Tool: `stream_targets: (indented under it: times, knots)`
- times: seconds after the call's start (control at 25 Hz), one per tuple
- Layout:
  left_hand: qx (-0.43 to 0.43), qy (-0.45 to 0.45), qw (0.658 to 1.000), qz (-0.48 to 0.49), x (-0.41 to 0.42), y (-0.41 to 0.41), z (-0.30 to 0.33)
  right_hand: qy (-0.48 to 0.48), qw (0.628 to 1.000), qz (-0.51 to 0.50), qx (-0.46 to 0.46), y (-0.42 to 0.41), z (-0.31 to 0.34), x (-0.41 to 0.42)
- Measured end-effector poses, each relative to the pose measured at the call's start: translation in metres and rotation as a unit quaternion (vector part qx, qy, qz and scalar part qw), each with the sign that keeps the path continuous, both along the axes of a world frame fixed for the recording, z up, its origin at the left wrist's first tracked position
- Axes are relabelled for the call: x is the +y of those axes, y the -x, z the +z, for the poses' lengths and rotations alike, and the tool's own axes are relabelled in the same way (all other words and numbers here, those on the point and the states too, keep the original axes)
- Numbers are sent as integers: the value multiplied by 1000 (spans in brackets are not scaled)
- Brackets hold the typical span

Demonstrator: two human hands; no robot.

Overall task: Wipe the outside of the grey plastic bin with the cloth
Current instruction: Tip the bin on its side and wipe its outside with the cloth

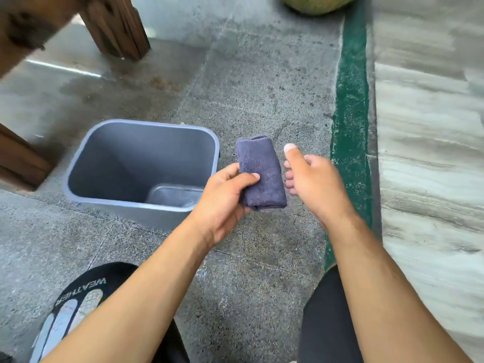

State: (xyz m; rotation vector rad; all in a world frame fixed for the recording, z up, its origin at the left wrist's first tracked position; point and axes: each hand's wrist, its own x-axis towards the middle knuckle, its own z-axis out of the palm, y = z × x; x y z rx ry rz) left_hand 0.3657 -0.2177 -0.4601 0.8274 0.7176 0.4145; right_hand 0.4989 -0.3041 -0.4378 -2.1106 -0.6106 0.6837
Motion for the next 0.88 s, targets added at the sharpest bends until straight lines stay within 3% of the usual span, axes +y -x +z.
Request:
stream_targets:
  times: [0.16,0.24,0.28,0.36,0.48,0.56,0.64,0.72,0.76,0.88]
  knots:
    - [-41,2,997,-66,-6,10,4,-35,981,-22,192,9,-5,17]
    - [12,-114,989,-93,-6,12,-1,-81,973,-40,213,18,-7,23]
    - [74,-224,967,-96,-3,13,-3,-99,971,-48,212,21,-9,25]
    - [194,-427,881,-59,4,18,-5,-125,971,-57,194,25,-11,31]
    - [302,-556,772,57,26,30,0,-149,973,-54,170,26,-12,38]
    - [400,-552,732,-16,43,42,-5,-144,976,-58,152,27,-12,39]
    - [493,-481,711,-141,47,49,-11,-150,977,-64,141,25,-13,39]
    - [537,-484,654,-222,41,52,-19,-153,978,-63,128,23,-12,39]
    - [542,-502,634,-226,38,51,-21,-151,979,-64,122,23,-11,39]
    - [551,-529,618,-184,37,43,-23,-136,983,-60,108,23,-11,39]
